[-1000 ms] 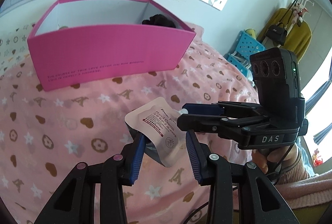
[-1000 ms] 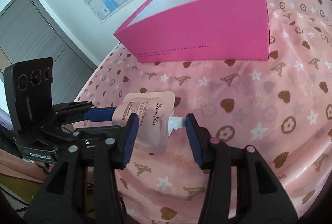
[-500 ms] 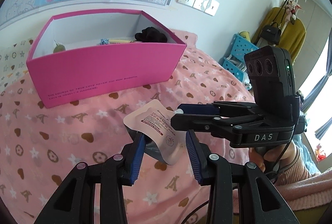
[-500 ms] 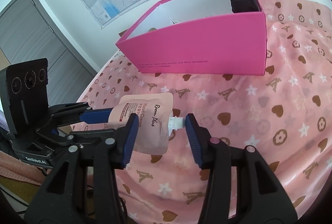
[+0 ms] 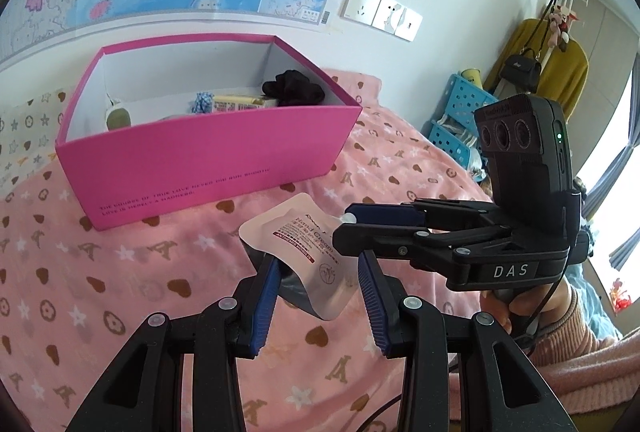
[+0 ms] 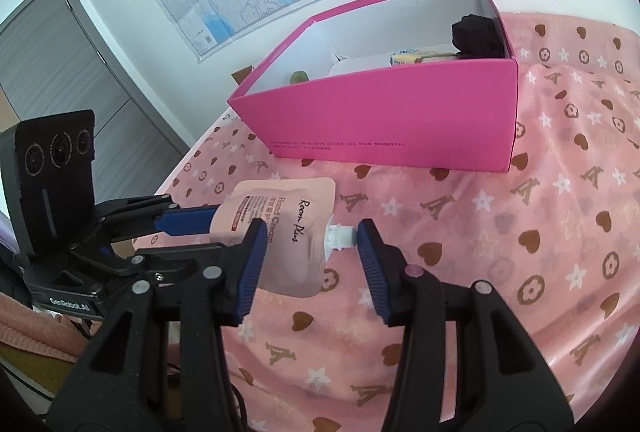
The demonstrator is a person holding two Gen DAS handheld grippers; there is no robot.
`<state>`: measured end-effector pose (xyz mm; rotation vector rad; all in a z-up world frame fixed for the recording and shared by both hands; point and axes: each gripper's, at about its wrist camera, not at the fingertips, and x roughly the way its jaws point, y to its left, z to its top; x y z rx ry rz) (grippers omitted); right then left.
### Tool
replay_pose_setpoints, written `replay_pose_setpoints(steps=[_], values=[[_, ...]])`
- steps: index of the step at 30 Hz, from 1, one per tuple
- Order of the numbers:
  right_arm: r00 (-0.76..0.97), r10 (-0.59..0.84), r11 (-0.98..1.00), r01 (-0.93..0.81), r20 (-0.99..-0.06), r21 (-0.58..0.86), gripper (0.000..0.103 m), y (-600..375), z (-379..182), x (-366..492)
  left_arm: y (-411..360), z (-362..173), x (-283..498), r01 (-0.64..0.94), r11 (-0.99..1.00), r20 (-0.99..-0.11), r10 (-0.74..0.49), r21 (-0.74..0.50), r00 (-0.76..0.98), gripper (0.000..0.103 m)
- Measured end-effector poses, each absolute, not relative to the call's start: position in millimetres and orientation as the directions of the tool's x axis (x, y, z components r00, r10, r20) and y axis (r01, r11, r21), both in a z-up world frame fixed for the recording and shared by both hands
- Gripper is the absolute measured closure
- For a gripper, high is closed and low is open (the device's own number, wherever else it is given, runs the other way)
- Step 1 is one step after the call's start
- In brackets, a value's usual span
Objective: Organize soft objects
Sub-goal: 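Lift the hand cream pouch and carry it over the pink box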
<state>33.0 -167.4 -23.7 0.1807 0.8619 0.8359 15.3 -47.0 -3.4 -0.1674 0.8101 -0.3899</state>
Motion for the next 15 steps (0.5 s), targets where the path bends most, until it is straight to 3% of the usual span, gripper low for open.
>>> replay_pose_setpoints(steps=[15], values=[[0.377,0.716,0.673,-0.596,-0.588,0.438,0.053,-164.9,-12.4,46.7,-42.4,3.8,24.1,0.278,0.918,-0.659,-0.397,-0.283,0.639,0.064]])
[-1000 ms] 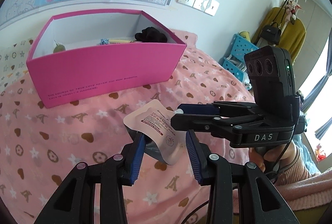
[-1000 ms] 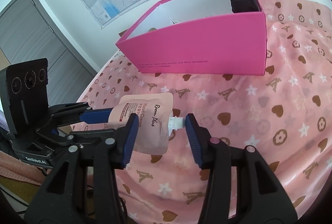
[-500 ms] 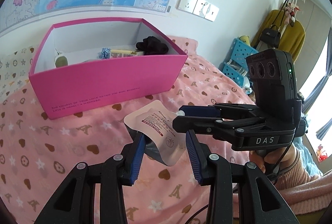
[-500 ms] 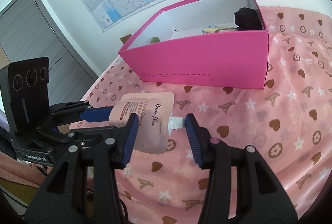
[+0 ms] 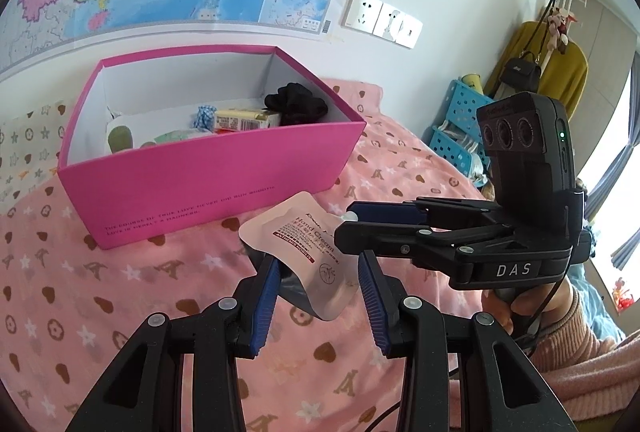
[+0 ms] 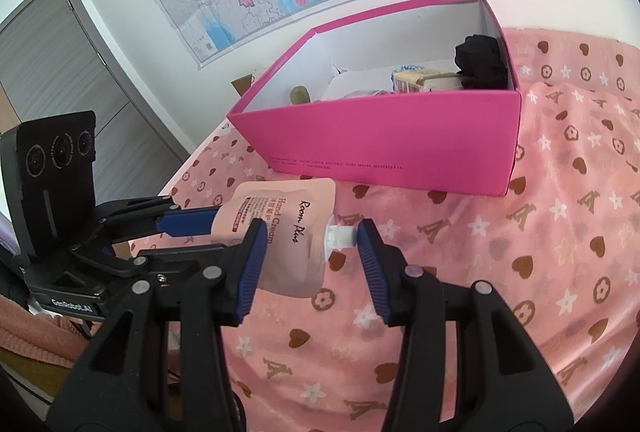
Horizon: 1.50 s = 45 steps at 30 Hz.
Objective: Organize soft objects
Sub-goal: 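Lift the hand cream pouch and carry it over the pink box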
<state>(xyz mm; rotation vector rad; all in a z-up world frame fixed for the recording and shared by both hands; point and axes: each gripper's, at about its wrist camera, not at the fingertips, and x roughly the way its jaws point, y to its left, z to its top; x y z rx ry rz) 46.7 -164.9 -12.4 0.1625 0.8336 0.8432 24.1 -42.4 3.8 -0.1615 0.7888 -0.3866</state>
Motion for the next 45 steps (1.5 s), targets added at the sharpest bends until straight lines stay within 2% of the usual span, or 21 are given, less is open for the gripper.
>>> replay_pose_setpoints(steps=[45], values=[[0.45,0.717,0.677,-0.633,-0.533,0.376,0.053,-162.7,28.1,94.2,-29.3,28.8,80.3,0.257,0.932,-0.629,-0.362,-0.255,0.688,0.064]])
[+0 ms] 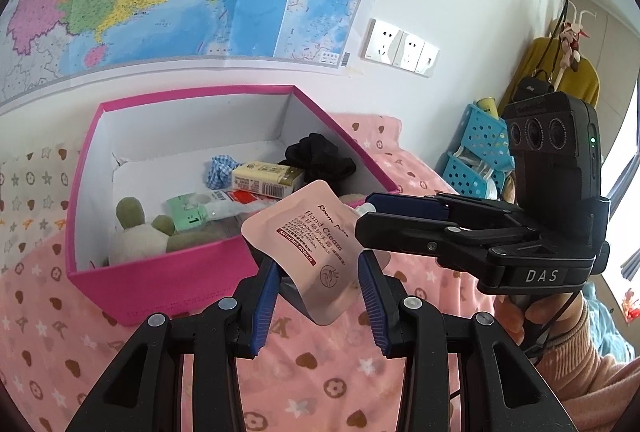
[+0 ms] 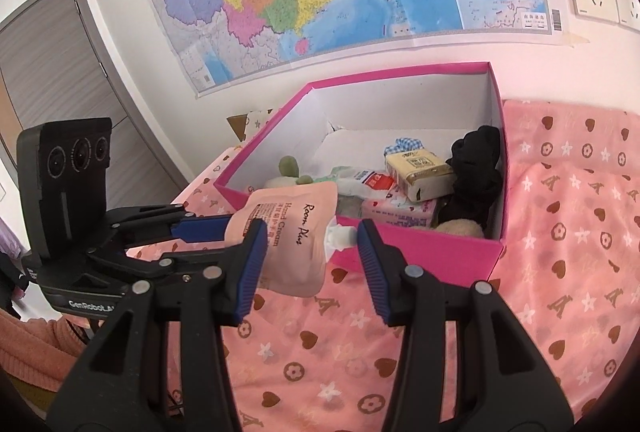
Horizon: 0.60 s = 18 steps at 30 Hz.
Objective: Organize soft objects
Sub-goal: 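Lift the hand cream pouch and carry it over the pink box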
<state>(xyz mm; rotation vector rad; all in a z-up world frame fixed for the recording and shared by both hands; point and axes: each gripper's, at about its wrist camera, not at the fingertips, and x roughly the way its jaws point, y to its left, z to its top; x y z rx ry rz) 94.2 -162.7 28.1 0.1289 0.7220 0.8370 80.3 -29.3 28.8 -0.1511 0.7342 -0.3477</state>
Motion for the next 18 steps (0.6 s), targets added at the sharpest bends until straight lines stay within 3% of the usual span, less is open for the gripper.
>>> replay_pose_setpoints(steps=[18], values=[[0.458,0.719,0.675,-0.641,-0.522,0.366,0.053,-165.0,34.3,101.6,-29.9,31.6,90.3,0.249,0.936,-0.626,-0.353,-0.25,0.695,0.064]])
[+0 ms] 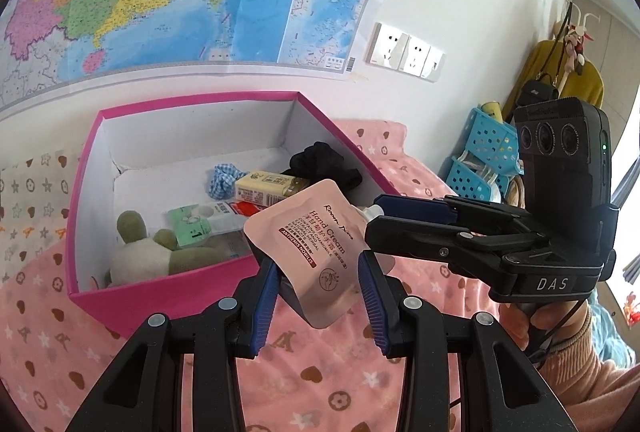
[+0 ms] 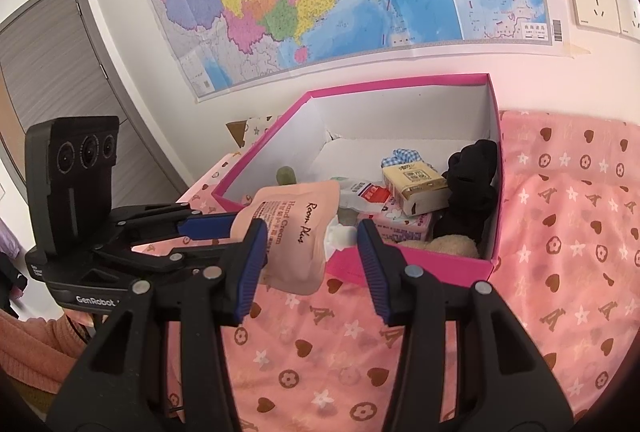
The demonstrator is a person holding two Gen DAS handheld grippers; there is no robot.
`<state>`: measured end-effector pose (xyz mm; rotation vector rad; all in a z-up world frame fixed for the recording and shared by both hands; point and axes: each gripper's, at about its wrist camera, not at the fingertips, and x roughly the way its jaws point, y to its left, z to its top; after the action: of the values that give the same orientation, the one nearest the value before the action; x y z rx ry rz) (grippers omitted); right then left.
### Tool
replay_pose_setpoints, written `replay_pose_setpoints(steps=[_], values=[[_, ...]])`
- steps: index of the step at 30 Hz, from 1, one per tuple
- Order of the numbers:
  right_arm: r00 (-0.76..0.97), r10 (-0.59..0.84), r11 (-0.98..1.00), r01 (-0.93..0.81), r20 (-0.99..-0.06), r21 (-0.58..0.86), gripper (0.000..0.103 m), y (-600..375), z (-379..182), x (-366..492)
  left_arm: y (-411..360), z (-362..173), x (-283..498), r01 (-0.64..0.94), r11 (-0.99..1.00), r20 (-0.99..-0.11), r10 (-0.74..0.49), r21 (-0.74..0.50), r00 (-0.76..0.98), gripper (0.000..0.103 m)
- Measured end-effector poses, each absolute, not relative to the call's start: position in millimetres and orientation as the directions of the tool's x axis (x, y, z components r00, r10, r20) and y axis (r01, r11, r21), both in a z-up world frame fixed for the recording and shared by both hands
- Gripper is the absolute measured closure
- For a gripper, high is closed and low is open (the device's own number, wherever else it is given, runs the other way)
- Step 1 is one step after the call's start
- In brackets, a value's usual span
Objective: Organize soft objects
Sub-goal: 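Lift the hand cream pouch and carry it over the pink box, then lower the hand cream pouch into the pink box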
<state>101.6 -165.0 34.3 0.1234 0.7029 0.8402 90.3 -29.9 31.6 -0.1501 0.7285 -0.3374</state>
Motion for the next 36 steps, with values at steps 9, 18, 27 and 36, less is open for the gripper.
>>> replay_pose_setpoints(steps=[9,18,27,36], values=[[0.461,0.722,0.672,-0.646,-0.516,0.363,0.053,-164.2,38.0,105.1,-27.5,32.7,94.6,0.242,0.937,-0.623,-0.349,-0.253,0.7,0.064],[0.464,0.722,0.672,-0.648,-0.514,0.359,0.053,-161.4,39.3,108.0,-25.9,34.7,96.2,0.232,0.939,-0.62,-0.341,-0.253,0.707,0.064],[0.467,0.722,0.672,-0.648,-0.51,0.359,0.053,-160.5,40.3,109.8,-24.5,36.6,97.6,0.23,0.94,-0.616,-0.339,-0.252,0.711,0.064],[0.468,0.723,0.672,-0.649,-0.509,0.357,0.053,-160.6,41.7,111.3,-23.7,36.9,99.2,0.228,0.94,-0.614,-0.337,-0.252,0.713,0.064]])
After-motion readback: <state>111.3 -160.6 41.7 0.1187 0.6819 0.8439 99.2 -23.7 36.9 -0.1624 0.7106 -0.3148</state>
